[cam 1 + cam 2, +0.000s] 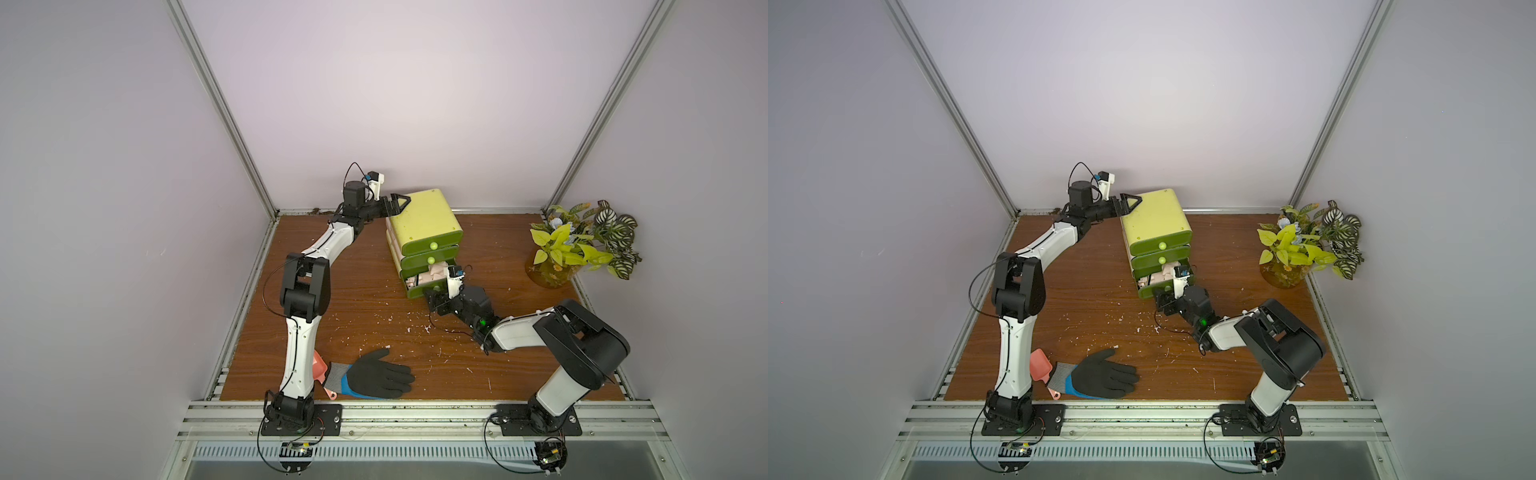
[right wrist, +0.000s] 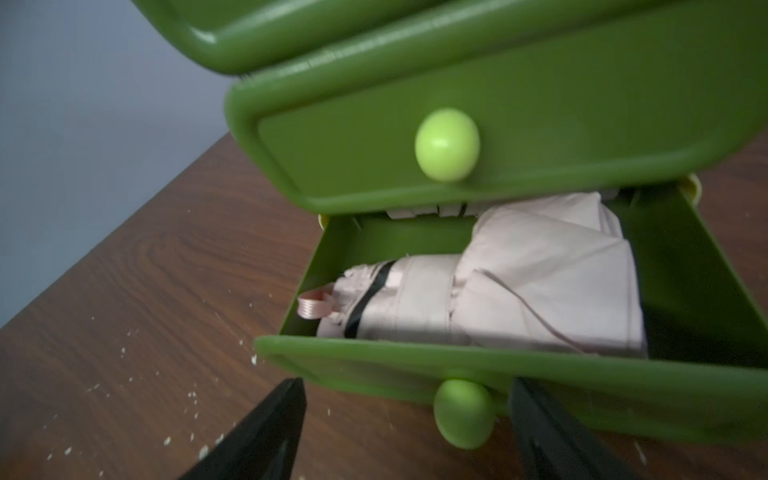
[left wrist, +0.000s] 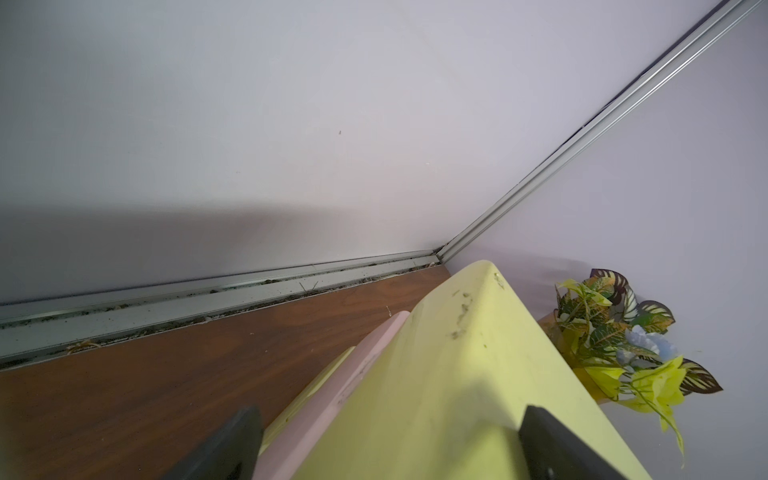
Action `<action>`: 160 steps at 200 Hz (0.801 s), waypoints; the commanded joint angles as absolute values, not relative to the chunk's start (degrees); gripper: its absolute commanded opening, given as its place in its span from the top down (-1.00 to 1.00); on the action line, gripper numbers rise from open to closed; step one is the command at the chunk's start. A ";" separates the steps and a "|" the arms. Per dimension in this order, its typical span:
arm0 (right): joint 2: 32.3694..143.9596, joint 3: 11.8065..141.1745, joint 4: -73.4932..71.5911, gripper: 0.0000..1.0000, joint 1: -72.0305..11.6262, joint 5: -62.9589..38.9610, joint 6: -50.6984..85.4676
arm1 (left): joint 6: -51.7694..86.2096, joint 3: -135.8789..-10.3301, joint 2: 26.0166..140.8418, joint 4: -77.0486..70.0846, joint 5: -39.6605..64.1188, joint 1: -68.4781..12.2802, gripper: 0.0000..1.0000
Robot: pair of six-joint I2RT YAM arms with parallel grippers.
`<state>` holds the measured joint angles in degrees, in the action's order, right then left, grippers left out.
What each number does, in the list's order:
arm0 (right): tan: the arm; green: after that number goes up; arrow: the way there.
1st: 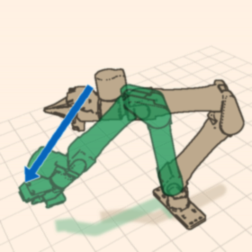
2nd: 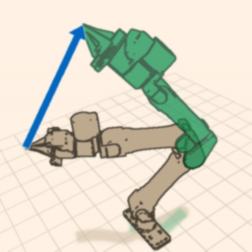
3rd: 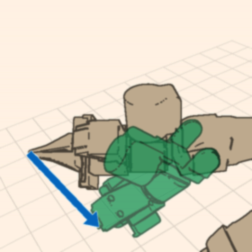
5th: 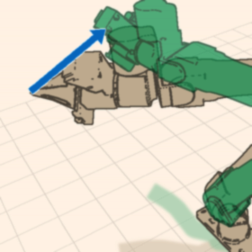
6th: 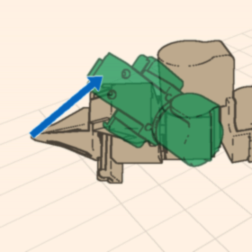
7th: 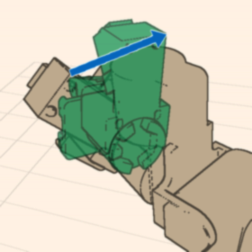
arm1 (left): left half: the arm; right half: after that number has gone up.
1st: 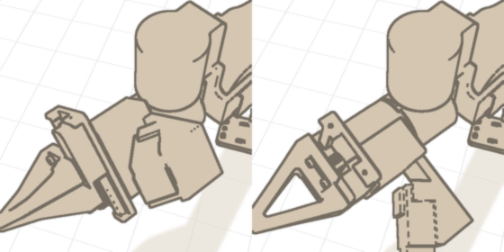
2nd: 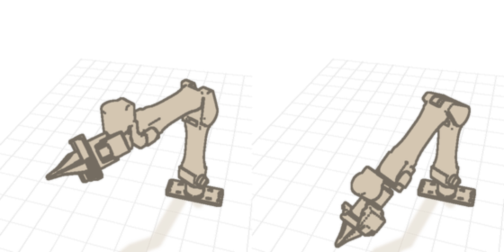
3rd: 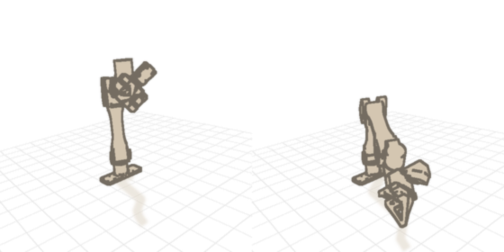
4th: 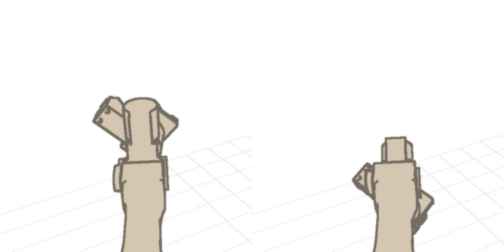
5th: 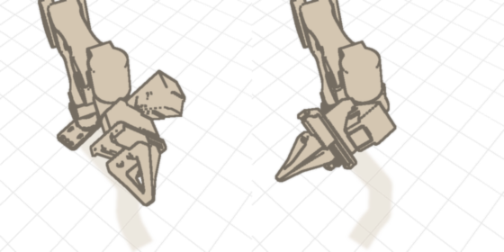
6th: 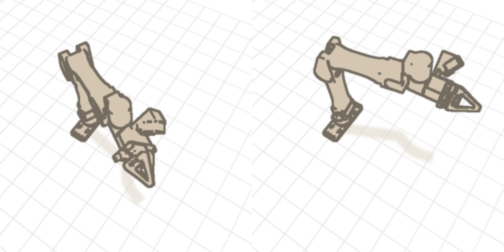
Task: Place the umbrella in the drawer by color
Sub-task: Close the drawer in the storage box.
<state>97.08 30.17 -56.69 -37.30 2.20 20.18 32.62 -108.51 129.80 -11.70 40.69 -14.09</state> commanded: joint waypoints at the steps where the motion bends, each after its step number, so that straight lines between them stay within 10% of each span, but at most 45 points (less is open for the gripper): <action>1: 100.30 35.44 -66.27 -0.69 -37.05 0.92 17.91 | 33.20 -105.36 129.81 -11.29 43.48 -14.97 -1.00; 93: 118.29 43.03 -82.87 -0.60 -37.02 -4.05 22.83 | 36.04 -101.30 129.30 -14.53 44.80 -15.64 -1.00; 160: 97.10 27.18 -72.20 -0.71 -36.40 2.70 17.59 | 38.23 -100.10 126.24 -13.91 39.04 -12.95 -1.00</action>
<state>106.98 30.26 -75.81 -37.12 -1.69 20.58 37.26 -102.15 127.20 -17.78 38.48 -14.06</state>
